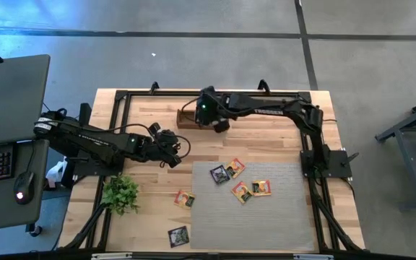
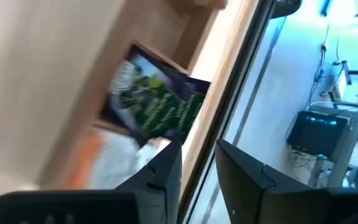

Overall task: Pick & Place Tea
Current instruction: Put the black tea bag into the middle section of the wooden organizer

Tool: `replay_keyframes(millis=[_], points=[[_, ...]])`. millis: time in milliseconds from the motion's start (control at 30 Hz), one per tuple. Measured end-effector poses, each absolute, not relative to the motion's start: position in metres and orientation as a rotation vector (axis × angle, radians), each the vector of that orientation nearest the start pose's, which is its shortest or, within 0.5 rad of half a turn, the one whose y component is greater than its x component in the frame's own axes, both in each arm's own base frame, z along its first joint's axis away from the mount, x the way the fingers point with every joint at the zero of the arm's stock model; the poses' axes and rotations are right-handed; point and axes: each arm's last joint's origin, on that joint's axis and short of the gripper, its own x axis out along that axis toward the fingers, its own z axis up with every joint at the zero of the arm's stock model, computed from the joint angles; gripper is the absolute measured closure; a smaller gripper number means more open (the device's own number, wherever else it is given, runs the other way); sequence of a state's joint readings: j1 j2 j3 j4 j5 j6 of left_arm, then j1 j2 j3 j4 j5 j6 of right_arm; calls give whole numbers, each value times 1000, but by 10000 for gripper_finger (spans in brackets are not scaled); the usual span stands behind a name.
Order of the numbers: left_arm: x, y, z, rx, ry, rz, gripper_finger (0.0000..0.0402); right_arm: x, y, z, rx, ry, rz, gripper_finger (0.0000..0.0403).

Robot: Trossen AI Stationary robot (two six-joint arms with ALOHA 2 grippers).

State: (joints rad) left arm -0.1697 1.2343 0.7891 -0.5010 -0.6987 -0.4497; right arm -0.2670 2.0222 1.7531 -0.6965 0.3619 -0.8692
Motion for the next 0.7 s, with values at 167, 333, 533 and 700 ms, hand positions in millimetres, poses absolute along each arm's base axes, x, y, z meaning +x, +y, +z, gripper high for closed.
replay_keyframes(millis=[167,333,533,700], points=[[231,-22,230,-32,743,611,224,401,-83,288,-677,1181,-137,325],[234,-24,232,-63,741,543,224,383,-43,299,-492,1230,-134,324],[234,-25,231,-84,754,505,224,377,12,280,-323,1279,45,304],[234,-27,231,-116,773,451,224,364,46,251,-289,1344,41,287]])
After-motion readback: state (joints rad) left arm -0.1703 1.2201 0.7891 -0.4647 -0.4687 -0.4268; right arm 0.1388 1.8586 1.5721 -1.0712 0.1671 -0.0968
